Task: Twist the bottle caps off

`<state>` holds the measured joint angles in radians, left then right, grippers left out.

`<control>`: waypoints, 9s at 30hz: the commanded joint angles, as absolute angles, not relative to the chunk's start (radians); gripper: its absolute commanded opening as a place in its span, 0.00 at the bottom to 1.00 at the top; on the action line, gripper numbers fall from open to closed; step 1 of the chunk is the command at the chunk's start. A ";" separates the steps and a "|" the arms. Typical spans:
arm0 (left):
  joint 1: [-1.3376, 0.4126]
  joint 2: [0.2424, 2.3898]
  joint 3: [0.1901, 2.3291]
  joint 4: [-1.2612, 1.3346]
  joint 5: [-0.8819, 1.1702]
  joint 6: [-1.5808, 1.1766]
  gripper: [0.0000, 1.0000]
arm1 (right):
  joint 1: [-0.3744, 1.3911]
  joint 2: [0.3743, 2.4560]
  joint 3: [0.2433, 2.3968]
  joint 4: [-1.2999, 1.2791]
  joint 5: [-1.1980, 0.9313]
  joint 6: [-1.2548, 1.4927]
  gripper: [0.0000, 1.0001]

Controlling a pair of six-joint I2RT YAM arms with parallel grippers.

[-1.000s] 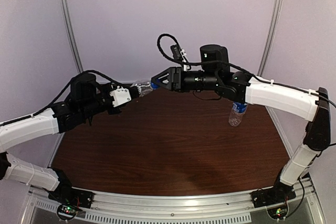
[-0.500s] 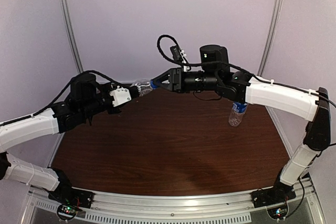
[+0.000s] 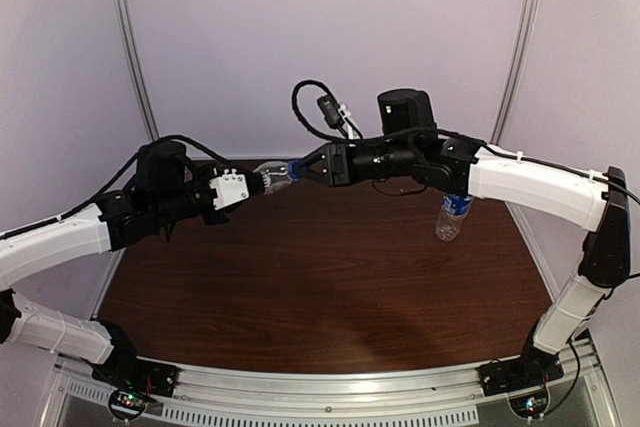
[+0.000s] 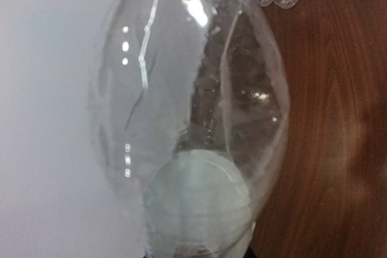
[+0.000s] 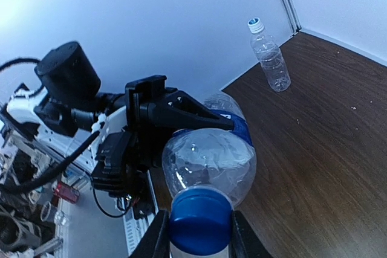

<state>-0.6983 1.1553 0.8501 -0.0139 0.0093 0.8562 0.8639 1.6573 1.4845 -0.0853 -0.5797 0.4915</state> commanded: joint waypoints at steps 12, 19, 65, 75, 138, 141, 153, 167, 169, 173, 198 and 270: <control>-0.704 1.173 0.967 -0.592 0.523 0.877 0.10 | 1.068 1.532 1.470 -0.489 -0.272 -0.936 0.00; -0.704 1.163 0.952 -0.461 0.455 0.794 0.09 | 1.093 1.523 1.439 -0.358 -0.211 -0.933 0.13; -0.704 1.132 0.784 0.218 -0.108 0.872 0.13 | 0.909 1.699 1.612 -0.145 -0.441 0.437 0.15; -0.704 1.124 0.856 -0.275 0.313 0.844 0.12 | 0.960 1.538 1.525 -0.379 -0.593 -0.298 0.00; -0.704 1.125 0.755 0.235 -0.104 0.861 0.11 | 0.913 1.697 1.582 -0.094 -0.473 0.565 0.36; -0.704 1.124 0.756 0.233 -0.104 0.856 0.11 | 0.913 1.691 1.570 -0.084 -0.476 0.566 0.22; -0.704 1.109 0.810 -0.217 0.278 0.888 0.10 | 1.007 1.543 1.510 -0.406 -0.474 -0.369 0.00; -0.704 1.113 0.847 -0.433 0.421 0.888 0.07 | 1.173 1.481 1.449 -0.504 -0.123 -1.146 0.00; -0.704 1.112 0.840 -0.430 0.414 0.889 0.07 | 1.172 1.454 1.428 -0.466 -0.115 -1.146 0.00; -0.703 1.100 0.815 -0.325 0.337 0.802 0.07 | 1.147 1.447 1.442 -0.375 -0.099 -0.890 0.00; -0.433 0.956 0.715 0.096 0.050 0.009 0.15 | 1.001 1.796 1.182 -0.636 -0.037 0.483 0.02; -0.495 0.880 0.645 0.092 0.460 0.207 0.97 | 0.710 1.938 1.870 -0.110 -0.005 0.053 0.00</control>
<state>-0.4911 0.9016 0.6670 0.1047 0.5289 0.1791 0.8104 1.8648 1.9213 -0.1455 -0.1268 0.0616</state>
